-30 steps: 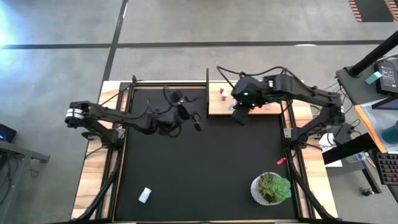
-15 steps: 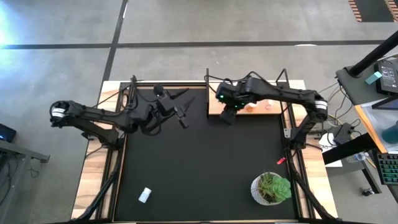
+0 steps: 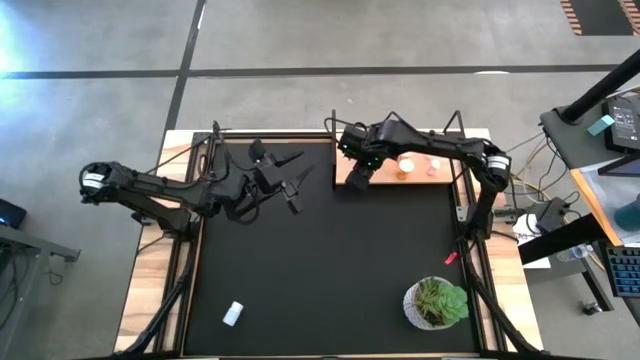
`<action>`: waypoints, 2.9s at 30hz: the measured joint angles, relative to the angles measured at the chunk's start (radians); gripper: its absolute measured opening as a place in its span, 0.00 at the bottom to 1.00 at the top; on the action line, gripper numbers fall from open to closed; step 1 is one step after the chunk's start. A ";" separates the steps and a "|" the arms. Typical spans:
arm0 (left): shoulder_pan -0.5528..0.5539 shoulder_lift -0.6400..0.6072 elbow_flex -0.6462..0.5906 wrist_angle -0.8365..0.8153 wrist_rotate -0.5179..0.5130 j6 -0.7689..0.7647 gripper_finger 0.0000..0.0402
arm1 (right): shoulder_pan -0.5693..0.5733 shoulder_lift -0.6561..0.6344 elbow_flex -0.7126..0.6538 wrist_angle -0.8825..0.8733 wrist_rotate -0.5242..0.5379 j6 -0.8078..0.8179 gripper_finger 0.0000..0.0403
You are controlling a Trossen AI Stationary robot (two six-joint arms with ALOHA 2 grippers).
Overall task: Pick and place medicine bottles onto shelf by color
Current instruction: Put the blue pill bottle on the shelf aligned with the other blue pill bottles, then put the white pill bottle on the shelf aligned with the other white pill bottles
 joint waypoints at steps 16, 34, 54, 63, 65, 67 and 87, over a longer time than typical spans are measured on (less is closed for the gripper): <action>0.000 0.000 0.000 0.001 -0.003 0.000 0.42 | -0.042 0.008 -0.036 0.078 -0.001 0.091 0.27; 0.000 0.000 0.000 0.001 -0.003 0.002 0.42 | -0.044 0.082 -0.039 0.126 -0.001 0.118 0.27; 0.000 0.000 0.000 0.001 -0.002 0.002 0.42 | -0.044 0.102 -0.039 0.122 -0.008 0.073 0.27; 0.000 0.000 0.000 0.001 -0.003 0.002 0.42 | -0.044 0.102 -0.039 0.125 -0.008 0.053 0.38; 0.000 0.000 0.000 0.001 -0.002 0.002 0.42 | -0.044 0.102 -0.039 0.125 -0.002 0.052 0.42; 0.000 0.000 0.000 0.001 -0.002 0.002 0.42 | -0.044 0.102 -0.039 0.125 0.001 0.045 0.46; 0.000 0.010 0.002 -0.052 -0.001 -0.281 0.42 | -0.020 -0.173 -0.020 0.095 0.006 0.109 0.52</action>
